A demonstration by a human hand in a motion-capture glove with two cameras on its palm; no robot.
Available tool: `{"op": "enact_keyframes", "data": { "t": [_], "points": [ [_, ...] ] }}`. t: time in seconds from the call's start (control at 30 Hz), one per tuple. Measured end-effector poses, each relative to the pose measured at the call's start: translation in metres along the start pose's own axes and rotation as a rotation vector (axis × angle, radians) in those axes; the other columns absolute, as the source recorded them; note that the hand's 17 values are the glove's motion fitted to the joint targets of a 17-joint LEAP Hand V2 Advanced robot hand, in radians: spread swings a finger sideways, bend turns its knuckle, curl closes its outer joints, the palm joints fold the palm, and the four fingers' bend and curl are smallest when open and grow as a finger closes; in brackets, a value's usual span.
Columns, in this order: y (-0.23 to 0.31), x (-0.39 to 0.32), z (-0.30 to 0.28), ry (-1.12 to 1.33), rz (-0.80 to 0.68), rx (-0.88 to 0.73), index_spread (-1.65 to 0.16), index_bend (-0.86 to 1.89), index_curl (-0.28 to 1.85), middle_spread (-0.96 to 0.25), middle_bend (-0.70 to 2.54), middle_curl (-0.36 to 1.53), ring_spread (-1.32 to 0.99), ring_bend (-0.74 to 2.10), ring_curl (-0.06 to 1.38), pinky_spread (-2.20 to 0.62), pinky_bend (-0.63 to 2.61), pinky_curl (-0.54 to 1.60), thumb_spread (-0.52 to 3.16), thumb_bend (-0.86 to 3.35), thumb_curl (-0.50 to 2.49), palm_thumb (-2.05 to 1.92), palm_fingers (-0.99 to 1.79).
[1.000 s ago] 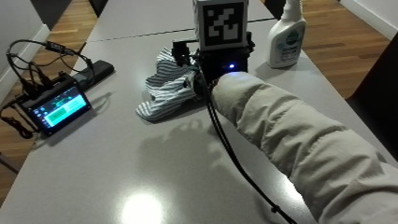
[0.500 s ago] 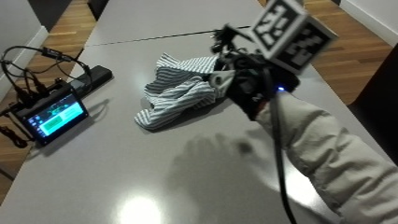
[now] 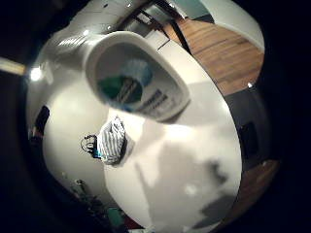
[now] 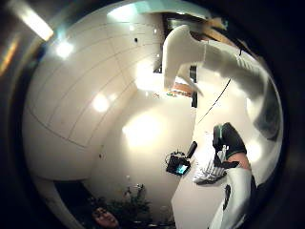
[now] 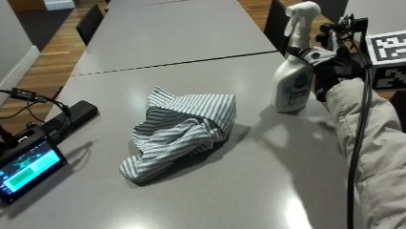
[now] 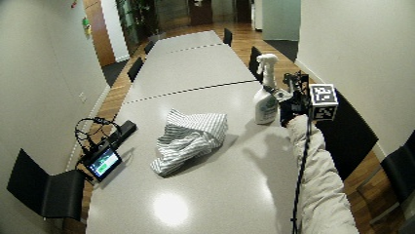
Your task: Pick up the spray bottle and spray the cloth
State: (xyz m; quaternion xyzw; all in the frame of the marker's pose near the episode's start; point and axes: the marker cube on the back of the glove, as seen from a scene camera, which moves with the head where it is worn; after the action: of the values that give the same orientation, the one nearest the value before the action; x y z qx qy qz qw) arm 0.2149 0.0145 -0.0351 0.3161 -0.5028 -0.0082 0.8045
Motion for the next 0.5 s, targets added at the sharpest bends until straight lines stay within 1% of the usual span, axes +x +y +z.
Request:
{"op": "enact_keyframes", "data": {
  "t": [0.1,0.17,0.2,0.23,0.27,0.3,0.4,0.5],
  "points": [
    [-0.01,0.016,-0.012,-0.014,0.063,-0.028,-0.27,0.32,0.42,-0.02,0.61,0.41,-0.09,0.47,0.35,0.02,0.22,0.23,0.89,0.29,0.48,0.9,0.21],
    [-0.013,0.024,-0.023,-0.032,0.093,-0.044,-0.29,0.26,0.39,-0.04,0.59,0.4,-0.11,0.51,0.34,0.01,0.27,0.23,0.86,0.27,0.48,0.91,0.44],
    [-0.014,0.028,-0.029,-0.049,0.099,-0.05,-0.29,0.29,0.39,-0.05,0.6,0.4,-0.11,0.51,0.33,0.0,0.27,0.23,0.85,0.26,0.49,0.93,0.63],
    [-0.014,0.031,-0.035,-0.069,0.1,-0.053,-0.28,0.3,0.38,-0.05,0.59,0.39,-0.12,0.51,0.31,-0.01,0.25,0.22,0.83,0.25,0.49,0.94,0.73],
    [-0.014,0.034,-0.04,-0.088,0.094,-0.048,-0.27,0.32,0.38,-0.06,0.6,0.4,-0.12,0.52,0.32,-0.04,0.26,0.23,0.78,0.24,0.5,0.96,0.88],
    [-0.013,0.036,-0.045,-0.098,0.082,-0.033,-0.27,0.29,0.37,-0.07,0.62,0.41,-0.13,0.55,0.33,-0.07,0.28,0.24,0.74,0.23,0.51,0.98,0.99],
    [-0.011,0.031,-0.055,-0.068,0.018,0.064,-0.27,0.28,0.4,-0.09,0.64,0.44,-0.14,0.61,0.38,-0.13,0.29,0.28,0.66,0.21,0.53,1.01,1.17],
    [-0.009,0.015,-0.063,-0.04,-0.034,0.172,-0.26,0.29,0.45,-0.1,0.65,0.46,-0.15,0.63,0.42,-0.16,0.35,0.33,0.58,0.18,0.56,1.01,1.22]
  ]
}}
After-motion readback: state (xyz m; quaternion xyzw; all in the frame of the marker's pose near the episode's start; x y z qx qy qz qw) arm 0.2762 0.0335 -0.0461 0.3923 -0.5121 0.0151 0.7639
